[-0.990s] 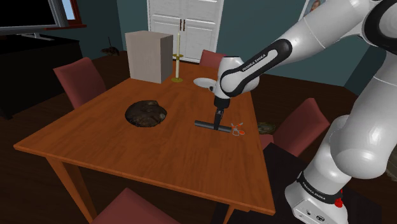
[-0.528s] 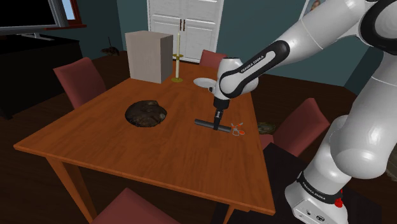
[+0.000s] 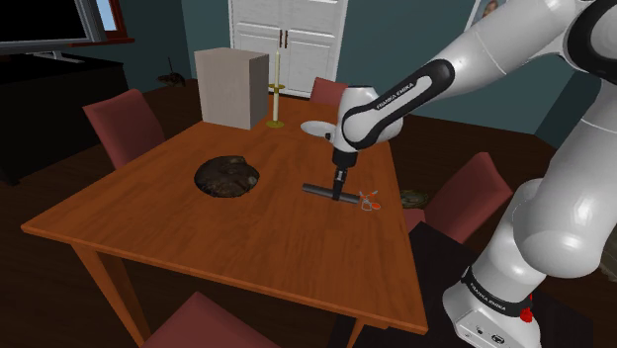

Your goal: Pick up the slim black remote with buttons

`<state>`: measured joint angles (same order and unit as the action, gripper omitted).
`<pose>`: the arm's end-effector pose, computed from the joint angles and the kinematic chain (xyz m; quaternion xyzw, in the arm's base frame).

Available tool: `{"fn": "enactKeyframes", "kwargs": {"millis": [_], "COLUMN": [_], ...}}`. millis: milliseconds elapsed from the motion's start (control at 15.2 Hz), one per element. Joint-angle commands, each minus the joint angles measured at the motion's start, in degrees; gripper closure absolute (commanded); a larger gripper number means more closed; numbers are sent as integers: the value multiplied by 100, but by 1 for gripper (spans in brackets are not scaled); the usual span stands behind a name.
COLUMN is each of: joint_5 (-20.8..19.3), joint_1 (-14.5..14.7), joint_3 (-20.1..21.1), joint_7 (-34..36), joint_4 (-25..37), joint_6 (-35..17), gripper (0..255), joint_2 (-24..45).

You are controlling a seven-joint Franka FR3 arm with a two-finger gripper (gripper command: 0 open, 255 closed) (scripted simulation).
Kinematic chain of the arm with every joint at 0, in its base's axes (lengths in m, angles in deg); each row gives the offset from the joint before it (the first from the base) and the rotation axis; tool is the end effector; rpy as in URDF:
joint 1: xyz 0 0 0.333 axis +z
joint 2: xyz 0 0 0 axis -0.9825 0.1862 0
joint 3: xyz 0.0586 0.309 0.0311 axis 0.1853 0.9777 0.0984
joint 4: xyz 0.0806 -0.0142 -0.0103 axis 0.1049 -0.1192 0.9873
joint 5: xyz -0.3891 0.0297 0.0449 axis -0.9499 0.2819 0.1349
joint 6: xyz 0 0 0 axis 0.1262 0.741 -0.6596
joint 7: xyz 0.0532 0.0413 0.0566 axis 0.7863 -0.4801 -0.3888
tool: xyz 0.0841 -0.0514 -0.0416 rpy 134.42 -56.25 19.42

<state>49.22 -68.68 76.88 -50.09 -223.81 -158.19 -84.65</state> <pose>0.4723 0.0393 0.2975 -0.9647 -0.2602 0.0150 0.0378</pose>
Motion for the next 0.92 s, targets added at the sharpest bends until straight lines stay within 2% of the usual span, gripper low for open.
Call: {"fn": "enactKeyframes", "kwargs": {"millis": [0,726,858], "joint_5": [-34,-180,-181], "joint_1": [-7,-24,-25], "joint_3": [-6,-2,-1], "joint_7": [23,168,170], "joint_4": [41,356,361], "joint_6": [157,1045,1058], "gripper": [255,255,255], "joint_2": [-112,-694,-701]}}
